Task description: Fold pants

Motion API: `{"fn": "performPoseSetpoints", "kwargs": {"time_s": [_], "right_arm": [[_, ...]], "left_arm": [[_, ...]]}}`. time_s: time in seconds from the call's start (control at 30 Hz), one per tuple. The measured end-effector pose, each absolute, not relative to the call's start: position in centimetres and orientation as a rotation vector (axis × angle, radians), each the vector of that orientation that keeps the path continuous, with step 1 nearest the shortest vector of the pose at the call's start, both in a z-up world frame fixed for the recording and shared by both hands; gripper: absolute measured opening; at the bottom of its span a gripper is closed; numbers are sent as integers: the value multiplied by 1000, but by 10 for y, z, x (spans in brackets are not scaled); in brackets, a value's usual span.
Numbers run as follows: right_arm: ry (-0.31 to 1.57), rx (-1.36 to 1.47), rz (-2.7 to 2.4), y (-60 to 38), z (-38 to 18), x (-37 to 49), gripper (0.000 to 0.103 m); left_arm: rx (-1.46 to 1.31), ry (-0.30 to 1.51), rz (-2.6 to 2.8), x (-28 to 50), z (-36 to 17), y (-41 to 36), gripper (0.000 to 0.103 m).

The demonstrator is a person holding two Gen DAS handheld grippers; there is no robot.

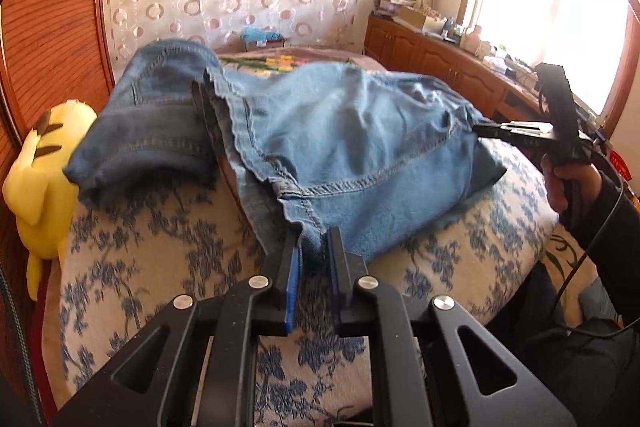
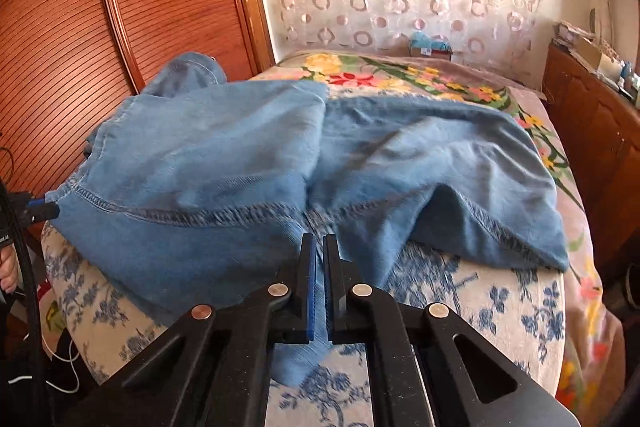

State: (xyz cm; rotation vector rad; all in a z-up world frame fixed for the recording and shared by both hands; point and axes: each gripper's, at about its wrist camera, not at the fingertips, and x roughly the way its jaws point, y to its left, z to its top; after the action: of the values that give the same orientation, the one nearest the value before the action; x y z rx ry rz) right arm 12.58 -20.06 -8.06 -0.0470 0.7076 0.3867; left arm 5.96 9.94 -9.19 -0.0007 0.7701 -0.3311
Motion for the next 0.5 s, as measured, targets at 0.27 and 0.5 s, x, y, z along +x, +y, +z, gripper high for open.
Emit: {"fn": "performPoseSetpoints", "kwargs": {"time_s": [0.27,0.5], "right_arm": [[695,-20,433,-194,-75,116,3],[665,-12,473,-173,-69,112,11]], "left_arm": [[-11,770,-292,63,-88,102,20],[-37,706,-244,70,-69,118,61]]}}
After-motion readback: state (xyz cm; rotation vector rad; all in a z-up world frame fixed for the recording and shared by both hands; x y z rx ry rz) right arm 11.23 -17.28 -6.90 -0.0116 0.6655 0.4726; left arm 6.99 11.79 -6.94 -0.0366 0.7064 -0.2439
